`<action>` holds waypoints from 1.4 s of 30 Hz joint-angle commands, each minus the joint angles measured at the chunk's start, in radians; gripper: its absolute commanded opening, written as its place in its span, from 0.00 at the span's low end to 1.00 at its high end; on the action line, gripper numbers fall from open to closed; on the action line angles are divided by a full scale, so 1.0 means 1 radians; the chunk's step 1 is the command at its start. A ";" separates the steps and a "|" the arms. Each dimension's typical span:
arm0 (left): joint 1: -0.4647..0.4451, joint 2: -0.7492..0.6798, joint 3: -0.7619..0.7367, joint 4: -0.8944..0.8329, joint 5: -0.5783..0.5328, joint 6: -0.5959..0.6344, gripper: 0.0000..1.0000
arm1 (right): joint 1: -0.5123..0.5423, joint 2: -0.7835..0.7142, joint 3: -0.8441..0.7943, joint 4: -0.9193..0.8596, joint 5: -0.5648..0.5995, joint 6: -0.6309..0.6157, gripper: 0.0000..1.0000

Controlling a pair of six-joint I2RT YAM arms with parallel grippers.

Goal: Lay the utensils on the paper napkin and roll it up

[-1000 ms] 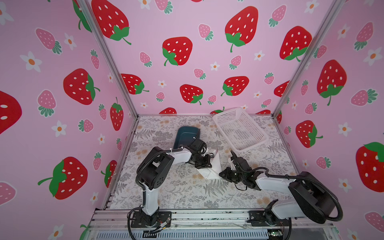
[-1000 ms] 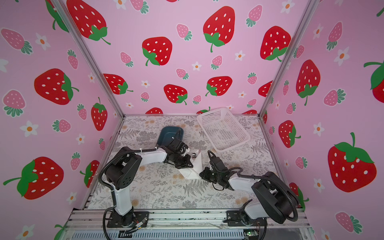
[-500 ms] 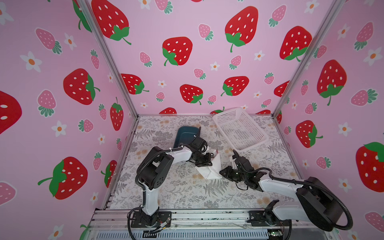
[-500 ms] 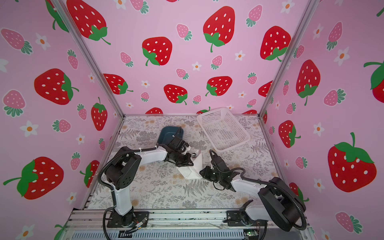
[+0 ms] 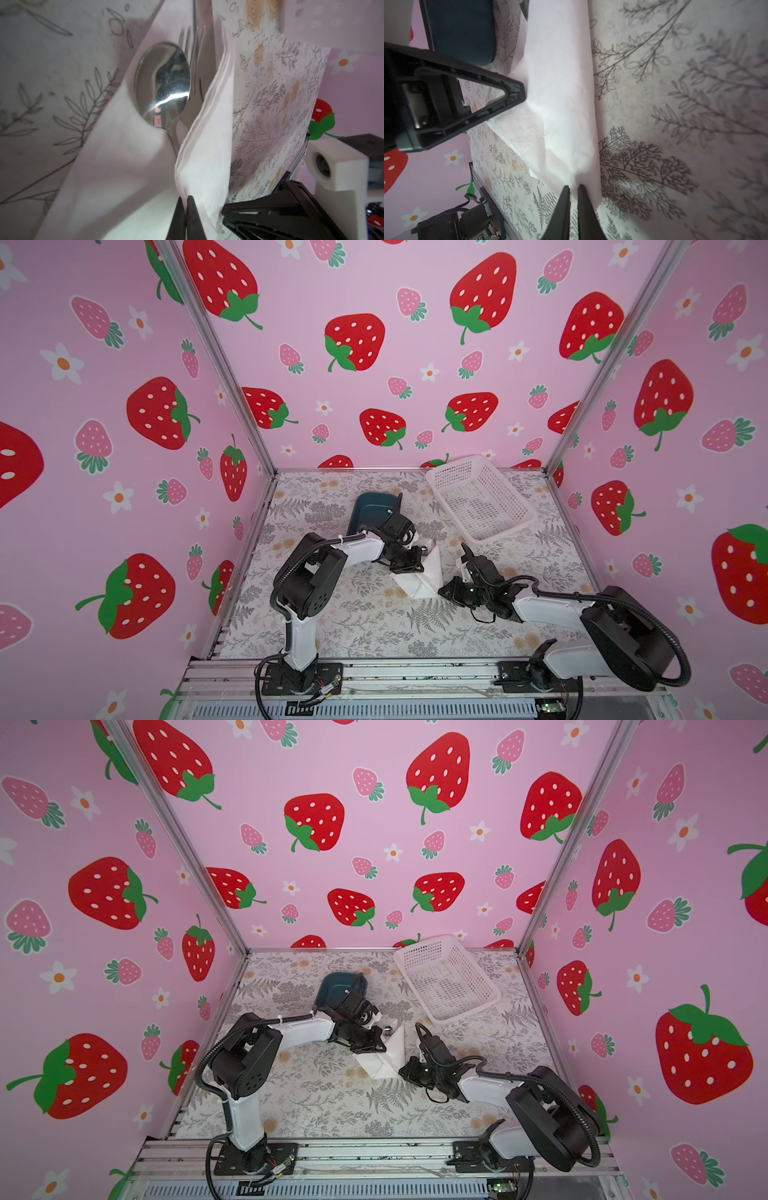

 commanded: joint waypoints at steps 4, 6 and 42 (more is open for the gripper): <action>0.005 0.024 0.028 -0.024 -0.011 0.017 0.00 | 0.009 0.047 0.022 0.030 -0.016 -0.008 0.13; 0.006 0.026 0.028 -0.027 -0.015 0.020 0.00 | 0.008 0.050 0.019 0.024 -0.007 -0.005 0.13; 0.009 0.045 0.050 -0.049 -0.028 0.045 0.00 | 0.036 0.039 0.025 0.028 0.003 0.005 0.10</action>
